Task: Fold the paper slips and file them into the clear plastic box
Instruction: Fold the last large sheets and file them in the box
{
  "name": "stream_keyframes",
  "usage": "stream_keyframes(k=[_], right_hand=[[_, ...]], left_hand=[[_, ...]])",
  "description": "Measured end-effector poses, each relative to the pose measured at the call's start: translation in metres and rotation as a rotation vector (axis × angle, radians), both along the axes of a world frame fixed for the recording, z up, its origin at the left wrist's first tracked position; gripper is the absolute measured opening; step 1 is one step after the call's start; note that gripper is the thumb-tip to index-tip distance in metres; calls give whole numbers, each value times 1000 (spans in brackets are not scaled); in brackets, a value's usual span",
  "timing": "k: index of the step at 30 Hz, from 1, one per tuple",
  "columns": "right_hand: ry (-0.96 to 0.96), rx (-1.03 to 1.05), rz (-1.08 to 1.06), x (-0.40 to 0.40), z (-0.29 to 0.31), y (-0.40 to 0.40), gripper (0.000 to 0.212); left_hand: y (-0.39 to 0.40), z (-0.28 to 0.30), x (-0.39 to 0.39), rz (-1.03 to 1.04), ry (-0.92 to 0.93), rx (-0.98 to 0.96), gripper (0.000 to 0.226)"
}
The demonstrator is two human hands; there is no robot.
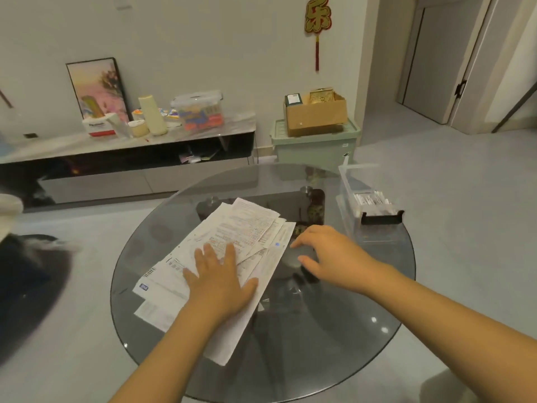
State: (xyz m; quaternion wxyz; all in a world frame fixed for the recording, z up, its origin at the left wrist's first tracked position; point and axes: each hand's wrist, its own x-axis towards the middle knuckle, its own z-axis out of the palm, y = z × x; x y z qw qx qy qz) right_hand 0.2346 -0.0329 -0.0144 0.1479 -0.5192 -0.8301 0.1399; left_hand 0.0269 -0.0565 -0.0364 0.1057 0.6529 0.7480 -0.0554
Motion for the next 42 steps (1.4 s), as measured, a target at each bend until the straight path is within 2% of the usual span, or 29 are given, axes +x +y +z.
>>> stream_keyframes(k=[3,5,7,11,16,20,23,26,30,33,35,39,42], right_hand=[[-32,-26,28,-11,-9,-1,35],[-30,-41,36,-17,-14,-1,35],[-28,-42,40,-20,-17,-1,36],[-3,-21,52,-25,-19,-1,42],[-9,-27,79,-30,-22,-1,50],[-66,2,97,-31,-24,-1,33],[-2,16,117,-29,-22,0,21],[117,-107,75,-21,-15,-4,15],[302,-294,1,-11,-6,-12,22],[369,-361,-96,-7,-4,-16,21],[386,-350,-168,-4,-8,-15,23],[406,-275,-263,2,-18,-13,9],[397,-224,-271,8,-26,-10,19]], left_hand=[[1,-5,-11,26,-25,-34,79],[-2,-5,-11,-46,55,53,70],[-6,-4,-8,-117,43,175,59],[-11,-4,-5,-181,-81,326,41],[-15,-10,0,-131,-295,446,23],[-17,-11,10,-103,-323,531,19],[-18,-9,17,-109,-437,502,13],[-22,-2,17,-96,-647,408,18],[-25,4,8,-106,-817,365,19],[-25,5,7,-90,-827,391,31],[-24,4,10,-108,-825,340,43],[-22,-8,15,-164,-778,280,61],[-21,-14,22,-132,-746,300,70]])
